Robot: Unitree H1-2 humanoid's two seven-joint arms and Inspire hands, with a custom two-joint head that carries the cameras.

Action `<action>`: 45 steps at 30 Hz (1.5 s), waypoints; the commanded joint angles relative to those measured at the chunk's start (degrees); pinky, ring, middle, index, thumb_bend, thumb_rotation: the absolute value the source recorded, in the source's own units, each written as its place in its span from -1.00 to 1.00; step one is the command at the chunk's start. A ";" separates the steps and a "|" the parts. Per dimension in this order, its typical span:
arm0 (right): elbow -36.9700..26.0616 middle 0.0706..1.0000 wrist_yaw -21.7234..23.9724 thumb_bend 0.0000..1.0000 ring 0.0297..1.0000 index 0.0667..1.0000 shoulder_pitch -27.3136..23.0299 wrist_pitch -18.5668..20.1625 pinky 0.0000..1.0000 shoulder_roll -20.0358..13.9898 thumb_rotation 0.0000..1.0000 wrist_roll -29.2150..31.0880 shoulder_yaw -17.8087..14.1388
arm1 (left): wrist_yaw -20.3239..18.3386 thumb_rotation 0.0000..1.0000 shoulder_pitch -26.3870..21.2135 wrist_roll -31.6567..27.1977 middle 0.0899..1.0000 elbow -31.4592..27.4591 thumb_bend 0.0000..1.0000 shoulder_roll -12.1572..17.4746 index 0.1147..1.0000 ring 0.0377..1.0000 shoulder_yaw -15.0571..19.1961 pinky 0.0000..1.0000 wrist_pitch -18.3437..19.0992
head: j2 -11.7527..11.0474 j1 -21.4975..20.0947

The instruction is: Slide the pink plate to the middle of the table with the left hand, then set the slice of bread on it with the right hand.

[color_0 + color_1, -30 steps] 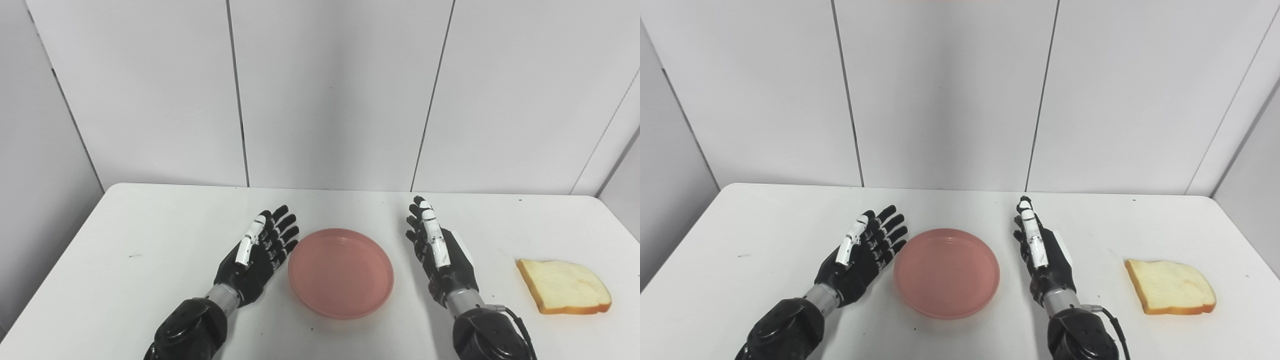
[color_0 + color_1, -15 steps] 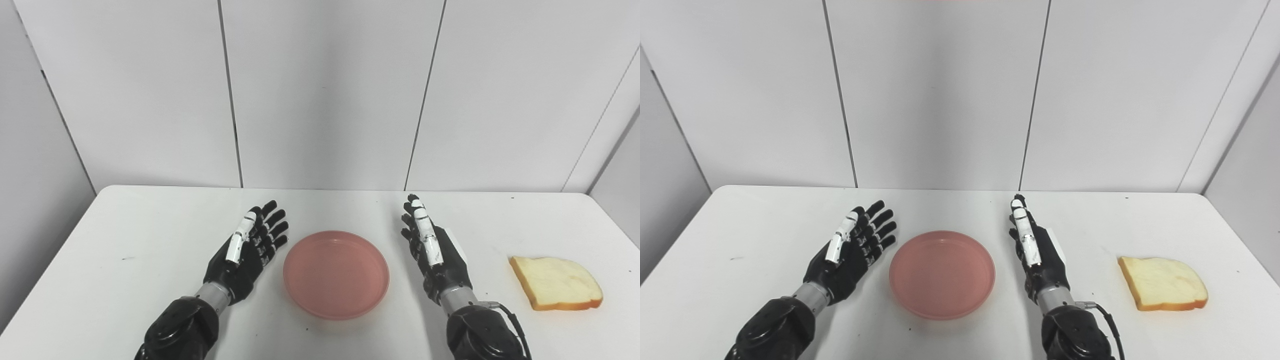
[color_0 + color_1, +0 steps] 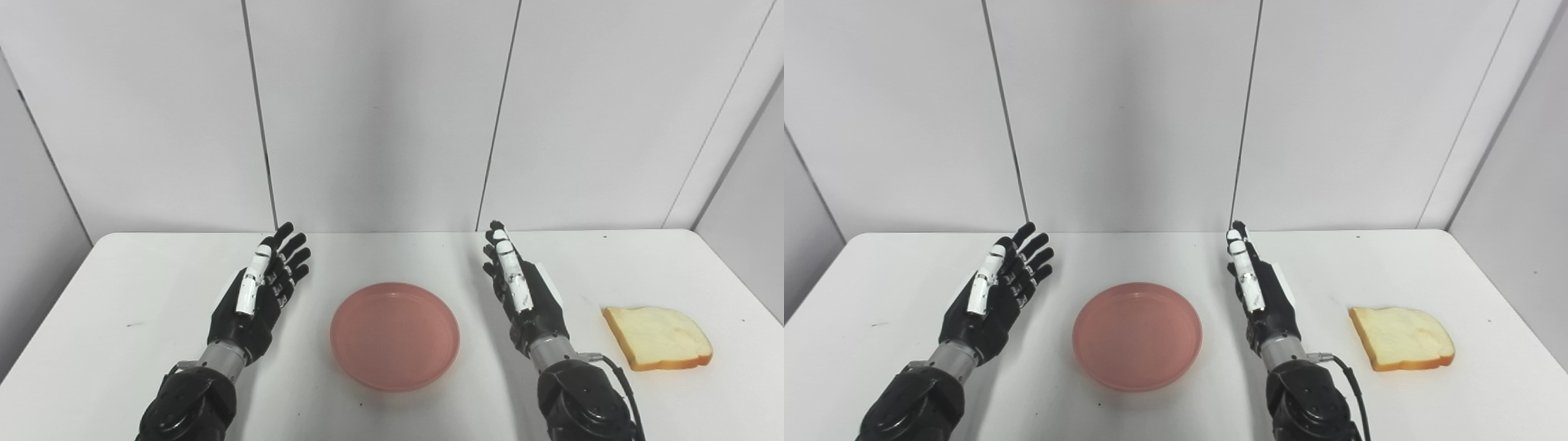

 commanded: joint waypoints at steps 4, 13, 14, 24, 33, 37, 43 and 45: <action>-4.13 1.00 1.88 0.00 0.98 0.99 -4.30 -2.23 0.97 -5.52 0.77 -4.05 0.87 | -0.19 1.00 -0.83 -0.08 0.91 -3.51 -0.15 0.48 0.89 0.91 -0.49 0.96 -1.22 | 0.12 -1.57; -8.45 0.85 6.98 0.58 0.83 0.85 -9.26 -1.27 0.71 -19.97 0.48 -16.78 4.39 | -1.41 1.00 -0.91 -0.32 0.90 -3.07 -0.13 1.61 0.90 0.90 -0.74 0.93 -2.46 | 0.66 -6.17; -8.79 0.86 7.89 0.61 0.83 0.85 -9.54 -1.43 0.71 -21.28 0.42 -16.95 4.35 | -1.64 1.00 -0.83 -0.38 0.90 -3.08 -0.13 1.88 0.90 0.90 -0.70 0.93 -2.39 | 0.66 -6.17; -12.97 0.83 20.28 1.00 0.84 0.86 -10.86 0.88 0.74 -34.51 -0.10 -20.65 5.10 | -4.22 1.00 -0.10 -3.12 0.92 -2.64 -0.17 3.99 0.92 0.91 -0.17 0.97 -1.45 | 0.74 -9.18; -14.17 0.89 30.44 1.00 0.83 0.92 -9.01 0.92 0.67 -42.83 -0.38 -25.06 3.78 | -4.60 1.00 0.53 -3.66 0.90 -2.71 -0.19 4.69 0.91 0.89 0.07 0.95 -1.35 | 1.59 -10.77; -13.33 0.95 35.16 1.00 0.91 0.98 -7.63 0.99 0.75 -45.71 -0.43 -25.76 2.47 | -5.10 1.00 0.58 -3.86 0.89 -2.79 -0.20 5.09 0.90 0.88 0.35 0.95 -1.70 | 1.65 -11.18; -11.91 1.00 42.68 1.00 0.96 1.00 -7.04 1.00 0.79 -49.95 -0.53 -28.58 2.36 | -5.21 1.00 0.60 -4.83 0.91 -3.14 -0.18 5.56 0.91 0.91 0.83 0.98 -1.38 | 2.36 -12.40; -10.69 1.00 44.14 1.00 0.95 1.00 -7.12 1.00 0.78 -51.24 -0.51 -29.04 2.90 | -5.36 1.00 0.56 -4.89 0.90 -2.95 -0.17 5.86 0.89 0.91 0.82 0.97 -1.56 | 2.57 -12.62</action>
